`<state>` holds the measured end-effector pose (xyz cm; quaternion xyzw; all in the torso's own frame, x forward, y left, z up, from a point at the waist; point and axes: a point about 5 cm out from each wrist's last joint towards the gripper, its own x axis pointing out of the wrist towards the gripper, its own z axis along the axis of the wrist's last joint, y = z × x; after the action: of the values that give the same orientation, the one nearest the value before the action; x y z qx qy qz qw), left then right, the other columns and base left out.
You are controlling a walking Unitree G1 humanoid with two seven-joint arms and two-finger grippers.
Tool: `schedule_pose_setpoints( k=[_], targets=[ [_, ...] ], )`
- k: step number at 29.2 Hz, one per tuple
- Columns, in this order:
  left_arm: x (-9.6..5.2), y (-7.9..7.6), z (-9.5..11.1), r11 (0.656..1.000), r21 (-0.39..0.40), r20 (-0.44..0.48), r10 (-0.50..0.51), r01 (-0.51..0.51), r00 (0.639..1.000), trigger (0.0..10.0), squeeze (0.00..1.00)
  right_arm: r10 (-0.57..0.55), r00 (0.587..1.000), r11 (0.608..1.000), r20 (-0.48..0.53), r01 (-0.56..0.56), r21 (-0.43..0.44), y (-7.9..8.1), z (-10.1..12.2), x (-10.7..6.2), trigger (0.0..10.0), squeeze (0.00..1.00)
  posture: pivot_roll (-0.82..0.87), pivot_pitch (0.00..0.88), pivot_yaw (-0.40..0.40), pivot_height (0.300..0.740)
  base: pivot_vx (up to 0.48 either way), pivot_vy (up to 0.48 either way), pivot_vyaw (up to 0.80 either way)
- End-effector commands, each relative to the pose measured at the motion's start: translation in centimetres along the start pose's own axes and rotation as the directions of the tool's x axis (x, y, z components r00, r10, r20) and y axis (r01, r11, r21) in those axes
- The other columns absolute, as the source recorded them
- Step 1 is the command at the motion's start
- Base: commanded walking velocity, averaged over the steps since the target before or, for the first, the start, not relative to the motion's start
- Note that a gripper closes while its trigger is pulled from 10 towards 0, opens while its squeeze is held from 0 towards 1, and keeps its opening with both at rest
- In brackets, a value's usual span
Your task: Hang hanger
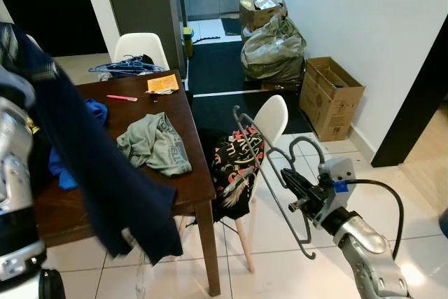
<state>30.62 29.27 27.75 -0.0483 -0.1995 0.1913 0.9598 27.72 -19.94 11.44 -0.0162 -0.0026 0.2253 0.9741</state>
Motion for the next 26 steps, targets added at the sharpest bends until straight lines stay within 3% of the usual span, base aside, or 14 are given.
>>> schedule_pose_setpoints(
  k=[1, 2, 9, 12, 13, 17, 20, 21, 23, 24, 26],
  targets=[
    [0.1, 0.2, -0.1, 1.000, -0.004, 0.008, 0.020, -0.020, 1.000, 10.0, 0.00, 0.012, 1.000, 1.000, 0.008, -0.012, 0.004, 0.2, 0.2, 0.0, 10.0, 0.00, -0.01, 0.000, 0.065, 0.740, 0.262, 0.000, 0.00],
    [-0.4, 0.5, -1.8, 0.999, -0.014, -0.054, 0.040, -0.040, 0.998, 10.0, 0.00, 0.011, 1.000, 1.000, 0.007, -0.011, 0.003, 0.2, 0.3, -0.2, 10.0, 0.00, -0.03, 0.015, 0.071, 0.740, 0.000, 0.000, 0.00],
    [-0.7, 0.3, -3.8, 0.999, -0.023, -0.123, 0.045, -0.048, 0.991, 10.0, 0.00, 0.007, 1.000, 1.000, 0.006, -0.007, -0.002, 0.0, 0.6, -0.3, 10.0, 0.00, -0.04, 0.019, 0.065, 0.740, 0.000, 0.000, 0.00],
    [-0.7, -0.8, -4.8, 0.998, -0.058, -0.176, -0.019, 0.009, 0.984, 10.0, 0.00, 0.006, 1.000, 1.000, 0.003, -0.006, -0.004, -0.1, 0.6, -0.4, 10.0, 0.00, -0.03, 0.029, 0.059, 0.740, 0.000, 0.000, 0.00],
    [-1.1, -2.3, -5.7, 0.991, -0.096, -0.221, -0.110, 0.091, 0.969, 10.0, 0.00, 0.005, 1.000, 1.000, 0.001, -0.005, -0.004, -0.2, 0.7, -0.5, 10.0, 0.00, -0.02, 0.043, 0.061, 0.740, 0.000, 0.000, 0.00],
    [-1.8, -3.4, -6.9, 0.988, -0.055, -0.277, -0.153, 0.143, 0.949, 10.0, 0.00, -0.004, 1.000, 1.000, 0.004, 0.004, 0.013, -0.3, 0.8, -0.4, 10.0, 0.00, -0.02, 0.051, 0.054, 0.740, 0.000, 0.000, 0.00],
    [-2.4, -3.3, -7.6, 0.990, -0.060, -0.310, -0.140, 0.128, 0.940, 10.0, 0.00, -0.005, 1.000, 1.000, 0.004, 0.005, 0.008, -0.4, 0.9, -0.4, 10.0, 0.00, -0.03, 0.066, 0.062, 0.740, 0.000, 0.000, 0.00],
    [-3.1, -3.1, -8.9, 0.993, -0.031, -0.365, -0.118, 0.114, 0.924, 10.0, 0.00, -0.006, 1.000, 1.000, 0.003, 0.006, 0.009, -0.4, 1.0, -0.4, 10.0, 0.00, -0.03, 0.066, 0.058, 0.740, 0.000, 0.000, 0.00],
    [-3.3, -3.0, -9.4, 0.994, -0.013, -0.384, -0.105, 0.108, 0.917, 10.0, 0.00, -0.007, 1.000, 1.000, 0.003, 0.007, 0.010, -0.4, 1.1, -0.4, 10.0, 0.00, -0.03, 0.066, 0.058, 0.740, 0.000, 0.000, 0.00],
    [-3.8, -2.6, -10.3, 0.994, 0.047, -0.420, -0.074, 0.103, 0.904, 10.0, 0.00, -0.010, 1.000, 1.000, 0.004, 0.010, 0.011, -0.4, 1.1, -0.4, 10.0, 0.00, -0.03, 0.067, 0.060, 0.740, 0.000, 0.000, 0.00],
    [-3.8, -2.6, -10.3, 0.994, 0.047, -0.420, -0.074, 0.103, 0.904, 10.0, 0.00, -0.010, 1.000, 1.000, 0.004, 0.010, 0.011, -0.4, 1.1, -0.4, 10.0, 0.00, -0.03, 0.067, 0.060, 0.740, 0.000, 0.000, 0.00]
  ],
)
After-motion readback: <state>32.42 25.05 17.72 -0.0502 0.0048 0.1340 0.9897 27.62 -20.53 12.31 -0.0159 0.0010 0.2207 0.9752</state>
